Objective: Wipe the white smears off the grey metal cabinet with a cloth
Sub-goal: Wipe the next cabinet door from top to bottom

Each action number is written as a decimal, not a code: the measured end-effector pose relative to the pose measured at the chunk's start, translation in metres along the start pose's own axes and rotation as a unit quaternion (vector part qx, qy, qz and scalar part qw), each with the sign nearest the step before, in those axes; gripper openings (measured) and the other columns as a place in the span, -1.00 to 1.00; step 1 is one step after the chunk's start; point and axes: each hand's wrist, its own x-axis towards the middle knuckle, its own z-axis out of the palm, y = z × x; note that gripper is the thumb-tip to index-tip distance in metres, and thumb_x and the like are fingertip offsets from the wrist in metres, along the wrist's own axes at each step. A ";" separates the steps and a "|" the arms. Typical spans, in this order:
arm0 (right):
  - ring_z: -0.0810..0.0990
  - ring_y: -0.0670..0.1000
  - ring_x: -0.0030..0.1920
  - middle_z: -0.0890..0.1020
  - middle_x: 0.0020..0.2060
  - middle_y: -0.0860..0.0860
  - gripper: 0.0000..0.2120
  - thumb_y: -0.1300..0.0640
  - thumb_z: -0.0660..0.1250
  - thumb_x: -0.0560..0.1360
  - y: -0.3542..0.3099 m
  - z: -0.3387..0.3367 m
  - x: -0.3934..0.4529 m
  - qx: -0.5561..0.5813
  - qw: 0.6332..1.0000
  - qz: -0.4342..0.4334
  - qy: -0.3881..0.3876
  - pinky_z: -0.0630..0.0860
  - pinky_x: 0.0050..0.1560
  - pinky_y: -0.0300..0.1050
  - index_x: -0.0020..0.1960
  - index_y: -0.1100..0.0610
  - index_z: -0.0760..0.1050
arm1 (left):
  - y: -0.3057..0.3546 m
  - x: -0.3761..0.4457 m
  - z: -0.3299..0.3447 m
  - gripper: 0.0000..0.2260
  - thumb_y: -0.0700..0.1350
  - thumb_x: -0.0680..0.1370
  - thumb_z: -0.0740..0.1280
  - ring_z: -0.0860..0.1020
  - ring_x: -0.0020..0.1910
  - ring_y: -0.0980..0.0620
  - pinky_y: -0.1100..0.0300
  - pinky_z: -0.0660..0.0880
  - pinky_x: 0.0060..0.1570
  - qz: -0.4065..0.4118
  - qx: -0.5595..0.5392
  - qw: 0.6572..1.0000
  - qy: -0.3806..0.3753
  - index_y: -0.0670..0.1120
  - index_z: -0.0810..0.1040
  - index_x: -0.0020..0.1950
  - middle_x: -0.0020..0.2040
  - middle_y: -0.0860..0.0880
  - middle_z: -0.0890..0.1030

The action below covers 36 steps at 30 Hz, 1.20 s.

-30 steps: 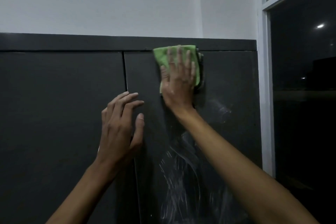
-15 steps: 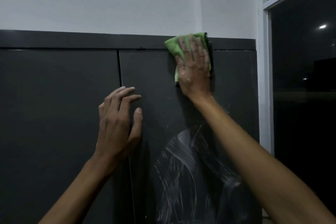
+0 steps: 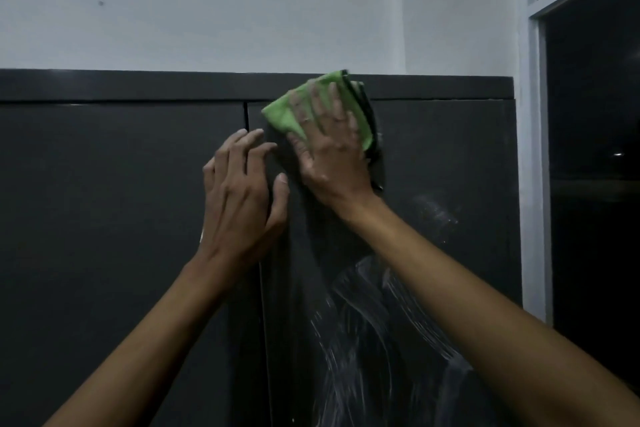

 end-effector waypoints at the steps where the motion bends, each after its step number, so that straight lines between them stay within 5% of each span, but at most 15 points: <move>1: -0.02 0.17 0.71 0.12 0.70 0.07 -0.43 -0.03 0.18 0.72 -0.006 0.002 0.001 0.000 0.999 -0.038 -0.012 -0.05 0.66 0.11 0.70 0.01 0.18 | 0.001 0.001 0.000 -0.61 -0.02 0.63 0.23 0.29 0.58 -0.15 -0.12 0.25 0.46 0.000 -0.004 1.000 0.007 -0.15 0.48 0.41 0.50 -0.17 0.42; 5: 0.07 0.11 0.70 0.19 0.69 0.06 -0.48 -0.01 0.18 0.73 0.002 0.001 0.006 -0.005 0.995 -0.096 -0.001 0.04 0.67 0.07 0.68 -0.01 0.24 | 0.008 -0.003 0.006 -0.62 -0.02 0.63 0.24 0.29 0.57 -0.14 -0.09 0.25 0.46 0.006 -0.020 1.000 0.016 -0.16 0.49 0.39 0.49 -0.16 0.42; 20: 0.02 0.14 0.71 0.14 0.70 0.08 -0.48 0.00 0.08 0.76 0.175 -0.055 -0.027 0.015 0.975 0.199 0.095 -0.08 0.70 0.13 0.70 0.04 0.16 | 0.032 -0.017 0.036 -0.63 -0.03 0.63 0.23 0.28 0.58 -0.11 -0.09 0.26 0.46 0.016 -0.043 0.999 -0.027 -0.16 0.49 0.39 0.48 -0.16 0.43; 25: -0.03 0.16 0.71 0.10 0.71 0.09 -0.47 -0.02 0.09 0.76 0.172 -0.046 -0.068 0.018 0.961 0.256 0.103 -0.08 0.69 0.24 0.70 0.02 0.15 | 0.048 -0.027 0.047 -0.65 -0.04 0.64 0.22 0.28 0.58 -0.08 0.00 0.21 0.48 -0.002 -0.067 0.998 -0.022 -0.15 0.49 0.38 0.48 -0.13 0.43; 31: 0.01 0.17 0.71 0.13 0.70 0.08 -0.45 0.02 0.15 0.72 0.119 -0.011 -0.172 -0.004 0.999 0.050 0.016 -0.04 0.69 0.18 0.69 0.05 0.21 | 0.068 -0.043 0.059 -0.66 -0.05 0.63 0.24 0.30 0.57 -0.07 0.08 0.18 0.44 -0.010 -0.084 0.996 -0.027 -0.15 0.50 0.37 0.48 -0.12 0.44; 36: 0.16 0.13 0.68 0.21 0.69 0.04 -0.42 0.05 0.31 0.66 0.122 -0.013 -0.231 -0.003 0.987 -0.150 -0.065 0.11 0.66 0.11 0.66 0.00 0.29 | 0.083 -0.057 0.060 -0.66 -0.05 0.63 0.24 0.32 0.55 -0.07 0.14 0.16 0.42 -0.012 -0.089 0.996 -0.021 -0.15 0.51 0.36 0.45 -0.11 0.47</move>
